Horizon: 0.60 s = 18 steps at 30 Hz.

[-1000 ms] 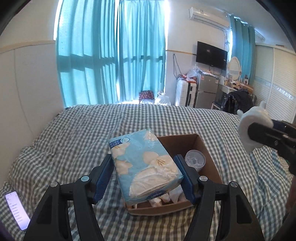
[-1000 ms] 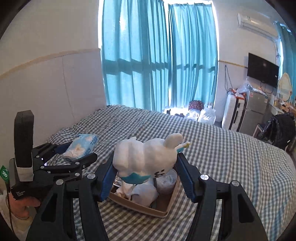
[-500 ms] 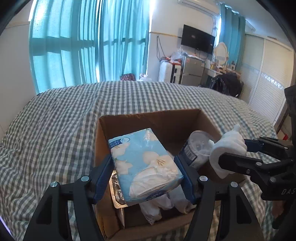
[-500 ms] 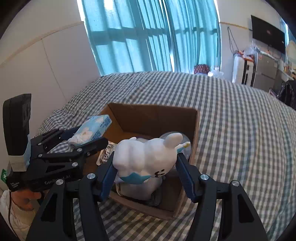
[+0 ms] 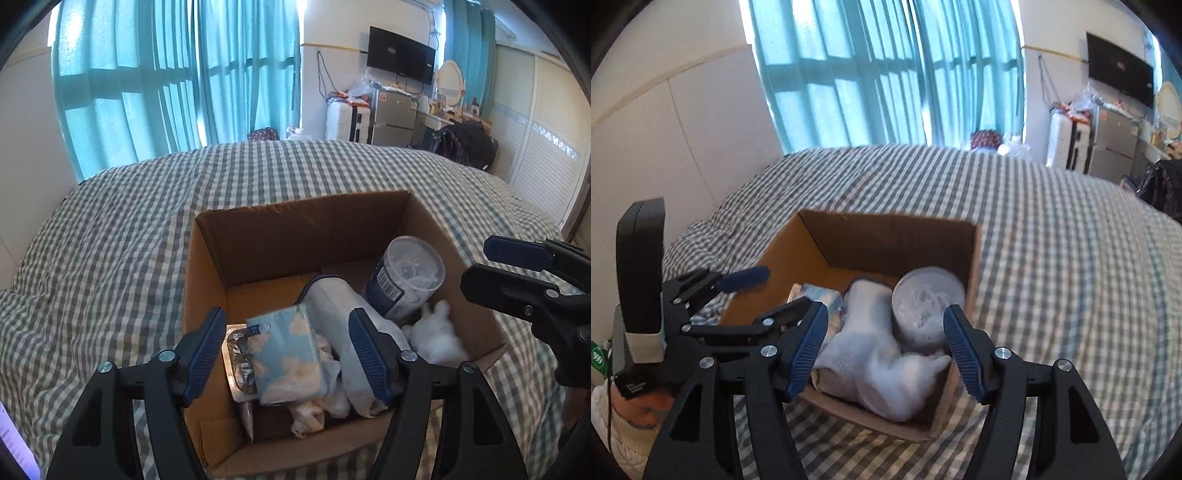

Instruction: Organize objects

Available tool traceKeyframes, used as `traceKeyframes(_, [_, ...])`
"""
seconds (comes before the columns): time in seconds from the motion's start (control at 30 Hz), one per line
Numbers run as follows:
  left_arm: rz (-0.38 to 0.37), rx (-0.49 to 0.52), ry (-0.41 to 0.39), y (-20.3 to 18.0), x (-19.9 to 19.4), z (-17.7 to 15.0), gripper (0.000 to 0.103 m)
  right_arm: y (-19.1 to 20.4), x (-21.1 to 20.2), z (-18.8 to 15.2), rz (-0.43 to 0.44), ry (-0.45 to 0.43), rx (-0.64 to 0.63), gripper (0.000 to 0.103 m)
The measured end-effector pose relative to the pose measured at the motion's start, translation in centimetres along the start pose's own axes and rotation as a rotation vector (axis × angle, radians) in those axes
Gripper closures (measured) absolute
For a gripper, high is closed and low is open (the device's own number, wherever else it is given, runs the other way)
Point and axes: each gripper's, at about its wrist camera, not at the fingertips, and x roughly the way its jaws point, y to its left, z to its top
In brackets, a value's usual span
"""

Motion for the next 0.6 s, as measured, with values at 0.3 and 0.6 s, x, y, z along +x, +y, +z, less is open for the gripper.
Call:
traceKeyframes(0.3, [0.053, -0.031, -0.152, -0.1, -6.8, 1.7, 0.006, 0.6, -6.6, 1.5, -0.058, -0.095, -0.004, 0.03])
traceKeyframes(0.6, [0.088, -0.041, -0.38, -1.2, -15.7, 3.1, 0.0, 2.5, -13.5, 2.3, -0.111, -0.207, -0.04, 0.019])
